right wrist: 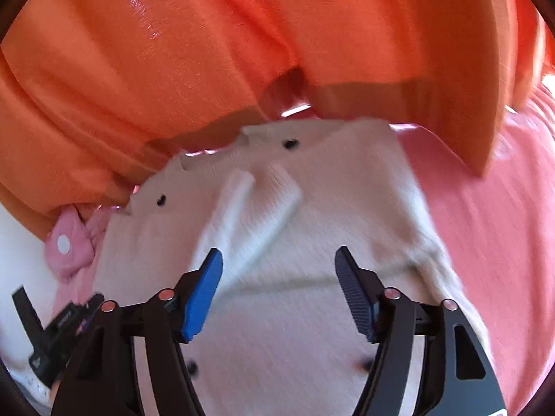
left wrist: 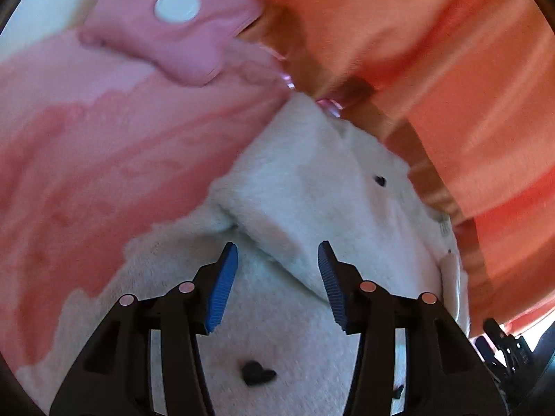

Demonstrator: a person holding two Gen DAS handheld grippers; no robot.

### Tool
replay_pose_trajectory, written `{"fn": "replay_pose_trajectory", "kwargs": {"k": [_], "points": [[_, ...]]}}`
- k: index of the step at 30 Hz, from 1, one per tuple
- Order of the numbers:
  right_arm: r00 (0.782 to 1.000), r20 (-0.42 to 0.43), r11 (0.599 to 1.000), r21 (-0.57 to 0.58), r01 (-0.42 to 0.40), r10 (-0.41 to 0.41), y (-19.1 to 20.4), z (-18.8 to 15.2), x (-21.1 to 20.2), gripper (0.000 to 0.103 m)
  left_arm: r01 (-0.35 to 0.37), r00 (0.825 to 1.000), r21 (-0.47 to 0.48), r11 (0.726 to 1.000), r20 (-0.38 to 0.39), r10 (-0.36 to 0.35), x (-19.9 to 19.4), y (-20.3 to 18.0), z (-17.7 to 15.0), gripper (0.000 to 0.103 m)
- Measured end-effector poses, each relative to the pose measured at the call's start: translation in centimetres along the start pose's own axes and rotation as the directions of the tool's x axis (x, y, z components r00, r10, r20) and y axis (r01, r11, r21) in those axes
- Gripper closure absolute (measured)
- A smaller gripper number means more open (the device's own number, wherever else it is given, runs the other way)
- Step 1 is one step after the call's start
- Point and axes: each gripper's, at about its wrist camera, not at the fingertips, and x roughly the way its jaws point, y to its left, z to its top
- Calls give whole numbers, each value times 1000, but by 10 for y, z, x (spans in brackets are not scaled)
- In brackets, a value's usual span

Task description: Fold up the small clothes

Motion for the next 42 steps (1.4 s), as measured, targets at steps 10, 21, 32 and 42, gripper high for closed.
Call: {"fn": "replay_pose_trajectory", "kwargs": {"k": [10, 21, 32, 42], "points": [[984, 22, 983, 47, -175, 174, 17, 36, 27, 87, 18, 1000, -17, 1000, -15, -18, 27, -11, 0, 58], [986, -19, 932, 330, -148, 163, -123, -4, 19, 71, 63, 998, -83, 995, -16, -65, 29, -13, 1, 50], [998, 0, 992, 105, -68, 68, -68, 17, 39, 95, 76, 997, -129, 989, 20, -74, 41, 6, 19, 92], [999, 36, 999, 19, 36, -36, -83, 12, 22, 97, -57, 991, 32, 998, 127, 52, 28, -16, 15, 97]]}}
